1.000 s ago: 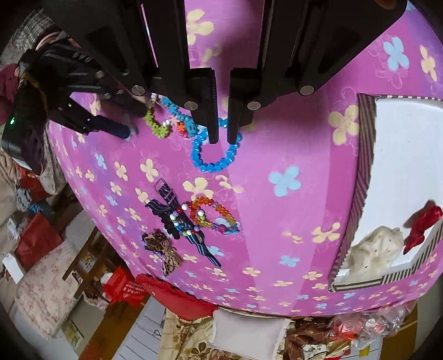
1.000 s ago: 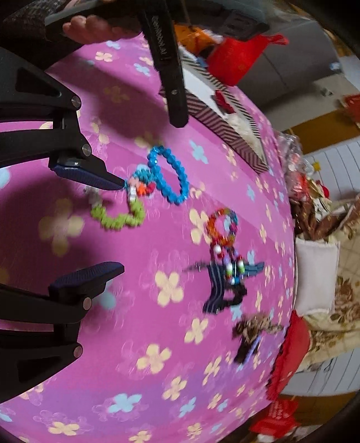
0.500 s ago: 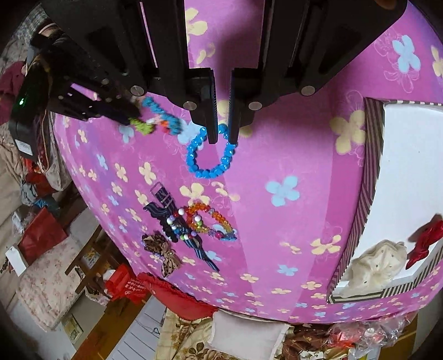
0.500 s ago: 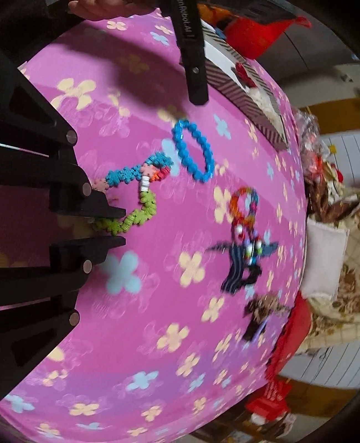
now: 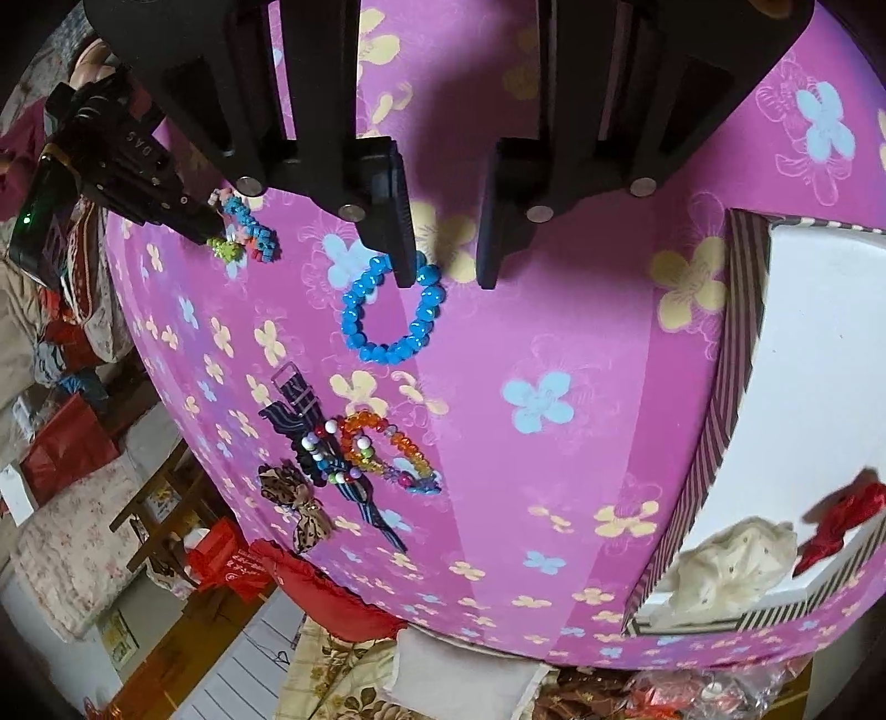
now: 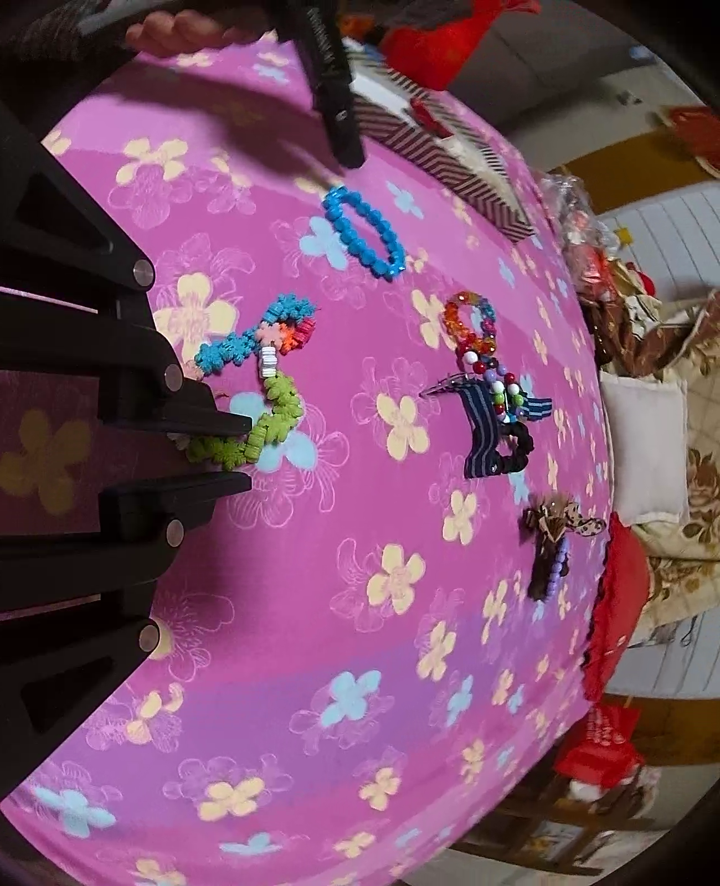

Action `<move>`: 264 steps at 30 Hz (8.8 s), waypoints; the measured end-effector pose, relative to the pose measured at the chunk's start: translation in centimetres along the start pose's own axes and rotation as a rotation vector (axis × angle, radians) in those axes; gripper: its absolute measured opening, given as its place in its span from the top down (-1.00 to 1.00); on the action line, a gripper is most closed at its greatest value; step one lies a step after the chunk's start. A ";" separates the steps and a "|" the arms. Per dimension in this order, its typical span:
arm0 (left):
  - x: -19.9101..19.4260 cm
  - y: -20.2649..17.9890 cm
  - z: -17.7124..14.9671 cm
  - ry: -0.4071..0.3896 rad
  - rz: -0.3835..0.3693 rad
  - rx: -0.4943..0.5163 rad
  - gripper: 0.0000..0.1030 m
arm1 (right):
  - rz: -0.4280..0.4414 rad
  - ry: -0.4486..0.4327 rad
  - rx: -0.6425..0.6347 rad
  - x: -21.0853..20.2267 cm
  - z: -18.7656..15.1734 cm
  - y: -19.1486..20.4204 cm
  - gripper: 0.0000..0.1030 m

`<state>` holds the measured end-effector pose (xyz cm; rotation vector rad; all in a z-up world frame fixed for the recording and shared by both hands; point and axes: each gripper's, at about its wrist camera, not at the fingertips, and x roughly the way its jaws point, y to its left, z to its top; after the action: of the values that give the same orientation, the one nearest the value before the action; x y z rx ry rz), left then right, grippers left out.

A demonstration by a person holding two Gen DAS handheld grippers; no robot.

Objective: Organize jewelry
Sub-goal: 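Grasp the blue bead bracelet with the left tool while the right tool grasps the green beaded bracelet, then carry the blue bracelet with the left tool while the right tool carries the green bracelet to the box, then open the left tool over the box while the right tool releases the green bracelet inside, then nudge the white scrunchie inside the box with the right tool, then move both open tools from the box to the jewelry on the bedspread, then grasp the orange bead bracelet with the left tool while the right tool grasps the black hair tie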

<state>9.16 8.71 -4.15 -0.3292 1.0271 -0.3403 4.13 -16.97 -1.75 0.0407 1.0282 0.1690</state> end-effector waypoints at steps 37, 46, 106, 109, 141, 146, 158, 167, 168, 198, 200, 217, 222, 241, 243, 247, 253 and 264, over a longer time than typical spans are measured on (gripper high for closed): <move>-2.3 -5.1 2.0 -0.103 -0.015 0.208 0.86 | 0.043 -0.091 -0.106 -3.1 3.8 4.4 0.89; -8.9 -1.1 3.6 -0.249 -0.032 0.105 0.86 | 0.050 -0.156 -0.146 -6.7 6.6 6.8 0.89; -14.0 24.6 8.3 -0.370 0.284 -0.499 0.45 | 0.075 0.169 -0.571 16.9 19.6 37.8 0.60; -14.0 25.6 8.1 -0.368 0.281 -0.530 0.45 | 0.062 0.203 -0.536 19.3 21.2 38.5 0.60; -15.3 27.9 6.8 -0.394 0.256 -0.628 0.45 | 0.173 0.129 -0.561 18.6 23.8 44.1 0.59; -15.6 28.0 6.5 -0.402 0.258 -0.639 0.45 | 0.221 0.185 -0.612 16.0 18.9 41.7 0.60; -15.2 28.1 6.7 -0.394 0.274 -0.633 0.45 | 0.080 0.097 -0.785 18.7 17.2 46.4 0.60; -14.7 25.8 7.5 -0.369 0.268 -0.559 0.45 | 0.142 0.022 -0.566 12.5 20.2 39.2 0.59; -14.5 25.1 7.6 -0.361 0.266 -0.537 0.45 | 0.145 0.017 -0.538 11.5 20.1 37.7 0.59; -4.7 1.1 2.1 -0.114 0.160 -0.086 0.25 | -0.048 -0.101 0.078 -2.1 5.8 -6.0 0.35; -3.1 -0.3 2.5 -0.086 0.158 -0.069 0.25 | -0.046 -0.111 0.087 -1.6 5.7 -6.7 0.35; 9.7 -4.9 10.9 0.032 0.198 0.002 0.26 | -0.022 -0.177 0.151 1.0 5.7 -11.2 0.35; 10.3 -5.9 10.6 0.028 0.270 0.082 0.86 | -0.011 -0.164 0.159 1.6 5.5 -11.2 0.35; 3.3 1.2 4.5 -0.015 0.115 -0.035 0.85 | 0.007 -0.077 0.043 5.2 12.6 -3.4 0.35; 3.3 1.3 4.7 -0.016 0.101 -0.030 0.84 | -0.010 -0.070 0.020 6.1 13.6 -2.4 0.35; 3.6 1.3 5.1 -0.018 0.089 -0.018 0.83 | -0.044 -0.037 -0.017 8.3 15.2 -1.1 0.35; 4.1 1.1 5.6 -0.030 0.091 0.008 0.82 | -0.104 0.000 -0.057 11.4 16.7 -0.4 0.35; 3.1 -0.6 5.4 -0.057 0.087 0.067 0.85 | -0.080 -0.031 -0.035 8.6 16.9 0.0 0.89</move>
<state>15.25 7.41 -3.67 -0.2316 0.9687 -0.2851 22.92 -14.88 -0.28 -0.0290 0.9938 0.1135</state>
